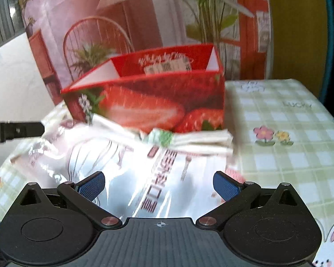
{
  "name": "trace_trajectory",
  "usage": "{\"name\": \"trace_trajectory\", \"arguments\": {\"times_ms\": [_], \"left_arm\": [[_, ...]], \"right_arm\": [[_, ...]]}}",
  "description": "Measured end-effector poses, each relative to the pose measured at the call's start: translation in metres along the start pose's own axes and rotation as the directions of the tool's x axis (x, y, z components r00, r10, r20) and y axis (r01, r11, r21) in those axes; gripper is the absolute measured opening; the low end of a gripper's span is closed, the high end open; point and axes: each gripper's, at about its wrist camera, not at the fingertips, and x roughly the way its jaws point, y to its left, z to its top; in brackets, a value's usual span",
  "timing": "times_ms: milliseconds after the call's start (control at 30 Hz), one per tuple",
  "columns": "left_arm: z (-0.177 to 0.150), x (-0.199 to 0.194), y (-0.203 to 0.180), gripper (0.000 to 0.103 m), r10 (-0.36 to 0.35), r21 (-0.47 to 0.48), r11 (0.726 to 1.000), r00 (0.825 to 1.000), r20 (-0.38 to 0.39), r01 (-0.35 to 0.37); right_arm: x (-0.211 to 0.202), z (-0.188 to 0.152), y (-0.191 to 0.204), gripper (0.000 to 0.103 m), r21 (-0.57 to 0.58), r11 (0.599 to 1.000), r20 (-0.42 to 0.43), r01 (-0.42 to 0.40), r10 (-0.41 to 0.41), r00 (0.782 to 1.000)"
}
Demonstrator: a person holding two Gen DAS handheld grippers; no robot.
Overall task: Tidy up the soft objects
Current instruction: 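Move the right tool to the white mask bag and grasp it, then lift the white mask bag with the right tool over the red box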
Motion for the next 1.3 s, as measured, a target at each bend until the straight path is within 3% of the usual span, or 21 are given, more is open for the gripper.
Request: {"name": "trace_trajectory", "arguments": {"times_ms": [167,433,867,1300], "left_arm": [[-0.009,0.011,0.005,0.093,-0.012,-0.019,1.0,0.999,-0.046,0.011],[-0.028,0.024,0.022,0.074,-0.062,-0.101,0.993,0.993,-0.098,0.052],[-0.037,0.033,0.024,0.074,-0.079,-0.122,0.991,0.989,-0.125,0.064],[-0.039,0.035,0.024,0.07,-0.106,-0.127,0.988,0.984,-0.144,0.088]], "right_arm": [[0.006,-0.003,-0.002,0.102,-0.001,1.0,-0.009,0.009,-0.009,1.0],[0.017,-0.009,-0.014,0.103,0.049,0.999,-0.032,0.011,-0.01,0.999],[0.026,-0.013,-0.024,0.103,0.078,0.997,-0.039,0.024,-0.022,0.999],[0.035,-0.007,-0.039,0.097,0.123,0.991,-0.046,-0.056,0.062,0.997]]}}
